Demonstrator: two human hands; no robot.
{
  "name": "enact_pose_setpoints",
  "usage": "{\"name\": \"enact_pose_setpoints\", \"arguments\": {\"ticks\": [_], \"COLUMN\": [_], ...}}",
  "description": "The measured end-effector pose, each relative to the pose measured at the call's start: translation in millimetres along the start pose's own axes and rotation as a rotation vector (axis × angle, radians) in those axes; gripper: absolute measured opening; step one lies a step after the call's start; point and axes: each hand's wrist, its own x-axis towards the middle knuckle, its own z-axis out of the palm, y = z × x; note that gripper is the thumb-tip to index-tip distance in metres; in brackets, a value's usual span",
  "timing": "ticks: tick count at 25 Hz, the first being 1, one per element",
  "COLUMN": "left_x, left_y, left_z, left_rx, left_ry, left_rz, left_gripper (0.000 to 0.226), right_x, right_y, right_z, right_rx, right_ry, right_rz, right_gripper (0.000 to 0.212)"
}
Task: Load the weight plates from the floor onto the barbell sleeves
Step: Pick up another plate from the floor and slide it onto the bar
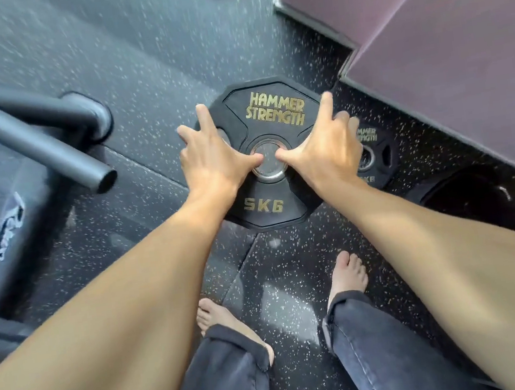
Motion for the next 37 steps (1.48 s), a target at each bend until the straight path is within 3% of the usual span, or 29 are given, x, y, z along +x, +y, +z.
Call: {"name": "enact_pose_setpoints", "arguments": {"ticks": [8,13,21,29,37], "left_x": [-69,-143,-276,-419,-549], "left_y": [105,163,206,189,120], "left_z": [-266,-440,-674,-823,-891], "left_rx": [-0.185,-0.293,-0.367,-0.397,-0.291], "left_ry": [0.329,0.502,0.837,1.140,1.390], "left_rz": [0.139,0.188,0.311,0.266,0.183], "left_gripper": [0.118,0.109,0.107,0.115,0.115], "right_x": [-28,-75,-183,-314,-447], "right_y": [-105,-167,-252,-313,-352], "right_z": [-273,-452,-683,-831,-874], "right_rx": [0.166,0.260,0.497,0.608,0.718], "right_ry": [0.250,0.459,0.690,0.797,0.789], "right_rz": [-0.215,-0.391,-0.659,-0.939,-1.136], "right_gripper": [0.118,0.116,0.111,0.107,0.110]}}
